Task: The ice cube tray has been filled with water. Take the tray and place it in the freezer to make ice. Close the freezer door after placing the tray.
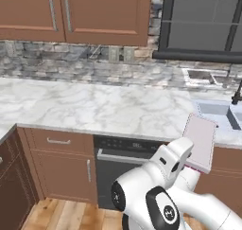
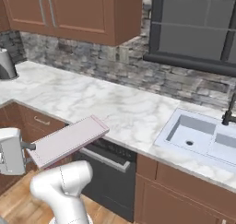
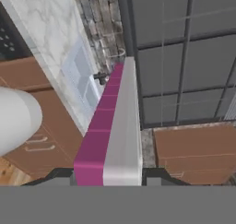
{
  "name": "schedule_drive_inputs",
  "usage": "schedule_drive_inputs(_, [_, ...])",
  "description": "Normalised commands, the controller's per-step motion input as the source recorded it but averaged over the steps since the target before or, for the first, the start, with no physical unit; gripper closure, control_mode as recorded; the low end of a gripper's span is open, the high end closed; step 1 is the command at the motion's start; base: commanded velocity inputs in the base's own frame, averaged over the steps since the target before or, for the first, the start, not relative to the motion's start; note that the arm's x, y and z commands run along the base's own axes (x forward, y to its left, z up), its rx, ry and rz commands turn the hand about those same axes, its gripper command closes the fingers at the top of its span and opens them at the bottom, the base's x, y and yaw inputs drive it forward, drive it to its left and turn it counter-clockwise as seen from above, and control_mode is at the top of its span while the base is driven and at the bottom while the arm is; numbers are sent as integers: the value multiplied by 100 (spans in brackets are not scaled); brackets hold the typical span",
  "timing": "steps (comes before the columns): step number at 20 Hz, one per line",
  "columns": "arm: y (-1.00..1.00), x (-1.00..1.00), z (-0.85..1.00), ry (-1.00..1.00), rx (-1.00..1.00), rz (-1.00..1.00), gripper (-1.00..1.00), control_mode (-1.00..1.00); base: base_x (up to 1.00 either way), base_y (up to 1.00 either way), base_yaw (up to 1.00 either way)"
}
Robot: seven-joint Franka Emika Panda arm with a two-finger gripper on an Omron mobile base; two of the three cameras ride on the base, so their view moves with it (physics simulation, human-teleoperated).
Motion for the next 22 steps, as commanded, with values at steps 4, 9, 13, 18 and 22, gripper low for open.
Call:
schedule_drive_inputs(4, [0, 0, 0, 0, 0, 0, 100, 100, -21, 14, 52])
schedule_drive_inputs(9, [0, 0, 0, 0, 0, 0, 100, 100, -24, 16, 54])
schedule_drive_inputs(13, [0, 0, 0, 0, 0, 0, 100, 100, -28, 18, 56])
schedule_drive_inputs(18, [0, 0, 0, 0, 0, 0, 100, 100, -31, 15, 59])
schedule_drive_inputs(22, [0, 0, 0, 0, 0, 0, 100, 100, -25, 19, 58])
